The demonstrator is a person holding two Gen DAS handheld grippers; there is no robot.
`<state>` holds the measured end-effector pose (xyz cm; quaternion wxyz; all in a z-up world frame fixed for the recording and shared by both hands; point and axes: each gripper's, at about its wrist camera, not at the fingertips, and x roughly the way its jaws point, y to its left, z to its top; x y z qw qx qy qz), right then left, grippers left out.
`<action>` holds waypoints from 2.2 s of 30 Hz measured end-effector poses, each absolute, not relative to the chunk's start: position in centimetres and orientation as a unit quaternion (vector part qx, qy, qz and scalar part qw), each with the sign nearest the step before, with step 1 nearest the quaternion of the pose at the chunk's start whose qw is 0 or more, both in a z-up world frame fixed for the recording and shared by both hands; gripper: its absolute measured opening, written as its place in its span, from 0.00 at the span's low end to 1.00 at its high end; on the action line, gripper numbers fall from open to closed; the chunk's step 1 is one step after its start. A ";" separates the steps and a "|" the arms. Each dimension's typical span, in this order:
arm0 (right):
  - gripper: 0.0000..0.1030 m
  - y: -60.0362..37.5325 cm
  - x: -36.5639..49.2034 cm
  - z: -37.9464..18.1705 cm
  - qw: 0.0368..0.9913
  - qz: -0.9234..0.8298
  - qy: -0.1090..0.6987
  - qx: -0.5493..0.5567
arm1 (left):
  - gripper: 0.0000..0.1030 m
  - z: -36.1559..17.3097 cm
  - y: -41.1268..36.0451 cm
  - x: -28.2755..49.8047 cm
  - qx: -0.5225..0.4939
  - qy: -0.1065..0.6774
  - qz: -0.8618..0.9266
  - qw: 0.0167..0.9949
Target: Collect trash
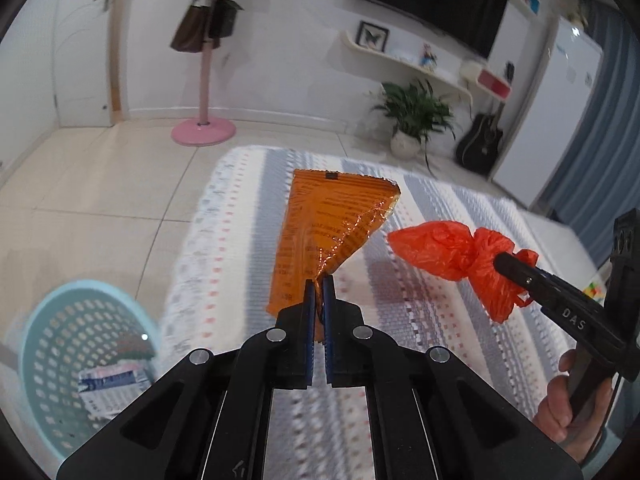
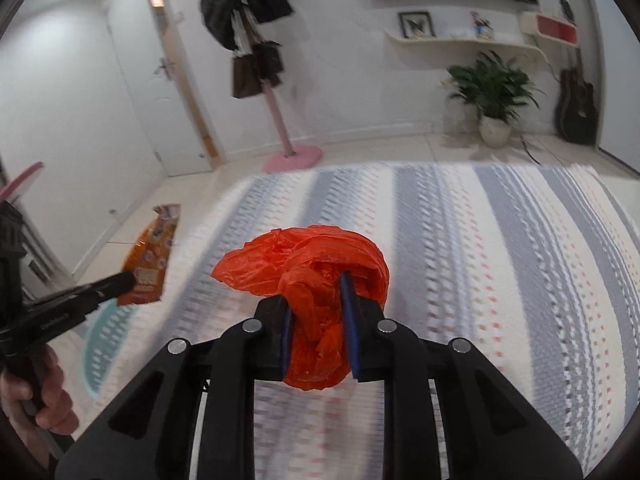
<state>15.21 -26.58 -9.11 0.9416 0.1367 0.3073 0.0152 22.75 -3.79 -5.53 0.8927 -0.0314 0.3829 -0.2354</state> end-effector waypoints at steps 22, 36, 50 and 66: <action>0.18 0.5 19.3 -6.4 0.929 0.184 0.317 0.044 | 0.02 -4.9 18.8 20.6 -0.140 0.378 -0.063 0.913; 0.38 5.9 22.0 -12.9 0.894 0.184 0.408 0.023 | 0.35 -10.2 22.7 21.6 -0.165 0.442 -0.037 0.881; 0.55 2.0 18.4 -9.3 0.905 0.187 0.382 0.034 | 0.48 -4.7 19.8 19.0 -0.141 0.394 -0.061 0.906; 0.80 -5.4 6.8 -0.1 0.944 0.162 0.286 0.021 | 0.89 4.7 11.5 5.4 -0.080 0.261 0.024 0.962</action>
